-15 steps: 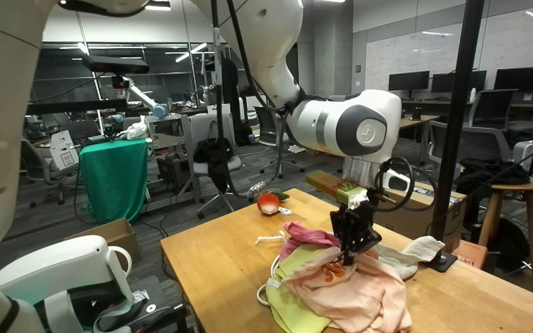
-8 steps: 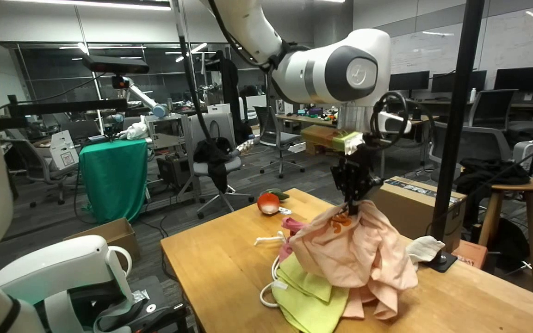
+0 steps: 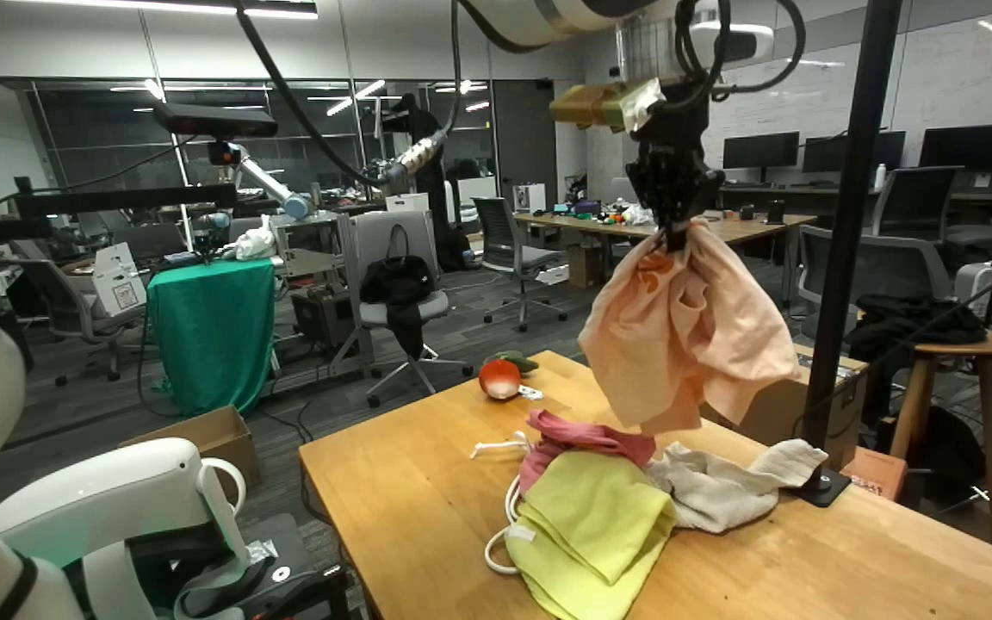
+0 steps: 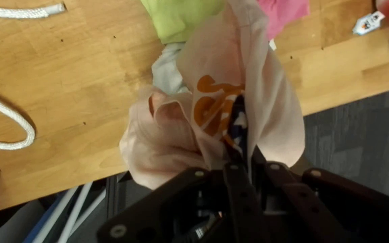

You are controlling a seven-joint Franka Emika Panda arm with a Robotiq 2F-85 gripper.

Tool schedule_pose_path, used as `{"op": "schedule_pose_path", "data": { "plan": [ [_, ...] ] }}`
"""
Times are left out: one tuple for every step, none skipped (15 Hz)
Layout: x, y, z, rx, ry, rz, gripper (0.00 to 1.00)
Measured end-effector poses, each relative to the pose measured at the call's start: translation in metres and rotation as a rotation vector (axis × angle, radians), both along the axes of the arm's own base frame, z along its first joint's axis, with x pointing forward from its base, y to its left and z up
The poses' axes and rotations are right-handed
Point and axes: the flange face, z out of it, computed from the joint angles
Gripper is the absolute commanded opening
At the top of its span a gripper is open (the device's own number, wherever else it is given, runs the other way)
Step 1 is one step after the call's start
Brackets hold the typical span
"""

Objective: Move the white rope to the right, move the radish to the left, move the peach shirt to the left, move the pink shirt to the right, move the yellow towel to the right, move the white towel forwards

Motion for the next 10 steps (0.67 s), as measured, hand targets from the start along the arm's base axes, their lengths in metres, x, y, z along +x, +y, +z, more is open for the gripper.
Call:
{"op": "schedule_pose_path", "data": {
  "plan": [
    [-0.003,0.0,0.017,0.013,-0.031,-0.008,0.03],
    [-0.006,0.0,0.031,0.02,-0.056,-0.012,0.03],
    [-0.01,0.001,0.042,0.023,-0.076,-0.01,0.03],
    [-0.014,0.004,0.05,0.023,-0.086,-0.005,0.03],
    [-0.017,0.009,0.056,0.023,-0.086,0.004,0.03],
    [-0.021,0.016,0.059,0.023,-0.074,0.02,0.03],
    [-0.026,0.024,0.06,0.021,-0.047,0.045,0.03],
    [-0.032,0.035,0.059,0.019,-0.012,0.078,0.03],
    [-0.039,0.047,0.058,0.014,0.025,0.119,0.03],
    [-0.046,0.06,0.057,0.008,0.062,0.162,0.03]
  ]
}}
